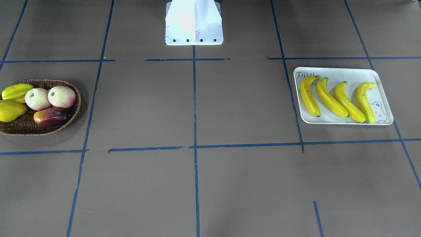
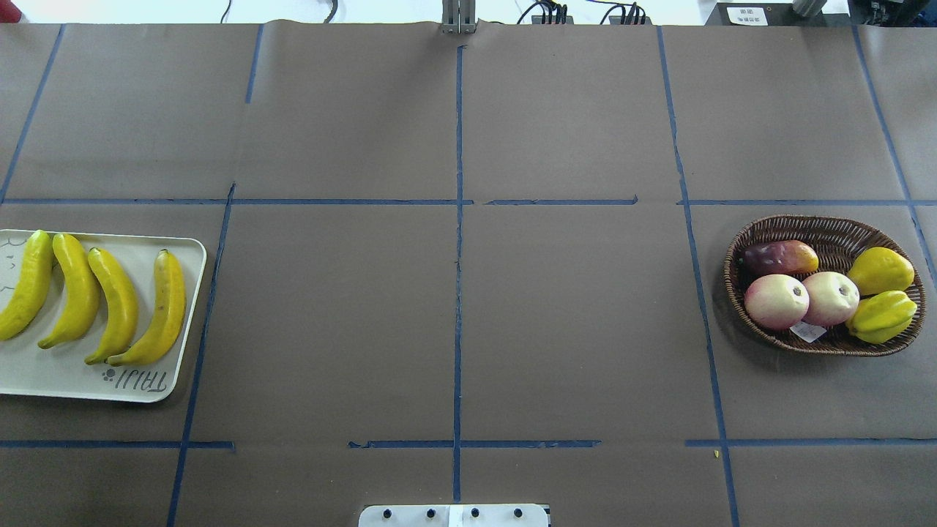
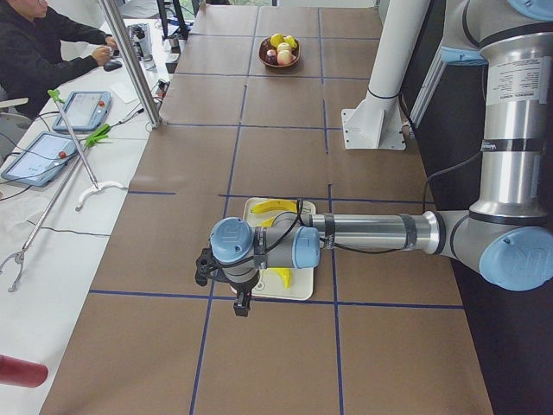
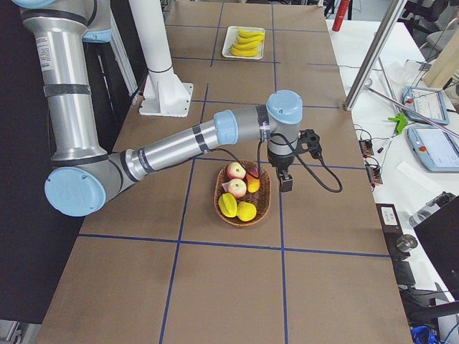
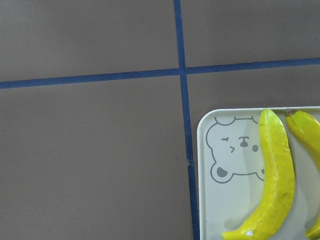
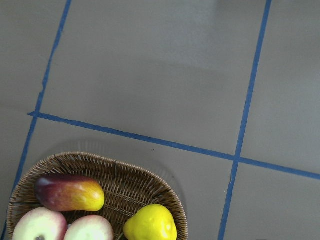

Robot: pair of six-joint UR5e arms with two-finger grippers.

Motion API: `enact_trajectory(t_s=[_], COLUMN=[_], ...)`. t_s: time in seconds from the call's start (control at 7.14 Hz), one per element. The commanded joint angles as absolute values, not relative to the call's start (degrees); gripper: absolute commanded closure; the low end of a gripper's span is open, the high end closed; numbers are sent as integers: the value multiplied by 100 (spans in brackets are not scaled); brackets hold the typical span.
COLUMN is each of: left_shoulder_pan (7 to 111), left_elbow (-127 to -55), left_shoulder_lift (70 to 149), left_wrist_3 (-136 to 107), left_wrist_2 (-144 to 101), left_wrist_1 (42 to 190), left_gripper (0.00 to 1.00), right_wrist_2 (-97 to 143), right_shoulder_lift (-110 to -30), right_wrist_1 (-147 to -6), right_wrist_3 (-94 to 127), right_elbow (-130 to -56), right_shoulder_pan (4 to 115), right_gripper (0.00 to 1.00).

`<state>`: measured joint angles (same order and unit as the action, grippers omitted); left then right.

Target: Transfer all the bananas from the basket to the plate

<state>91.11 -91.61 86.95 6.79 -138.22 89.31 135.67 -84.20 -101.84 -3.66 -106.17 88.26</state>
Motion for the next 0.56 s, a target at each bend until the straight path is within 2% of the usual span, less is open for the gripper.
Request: enact_trajectory(t_s=[0.0, 0.42], left_shoulder_pan=[9114, 9114], left_elbow=[-9167, -9167], left_shoulder_lift=[8701, 8684], left_wrist_3=[511, 465], left_wrist_2=[-13825, -13799], left_wrist_1=[8938, 8947], left_gripper=[0, 0], right_wrist_2=[13562, 13622], right_shoulder_lift=[-8482, -8534], right_wrist_1=[-10151, -10160], right_wrist_3=[-299, -299], right_elbow=[-10371, -9837], right_shoulder_pan=[8824, 9156], right_gripper=[0, 0])
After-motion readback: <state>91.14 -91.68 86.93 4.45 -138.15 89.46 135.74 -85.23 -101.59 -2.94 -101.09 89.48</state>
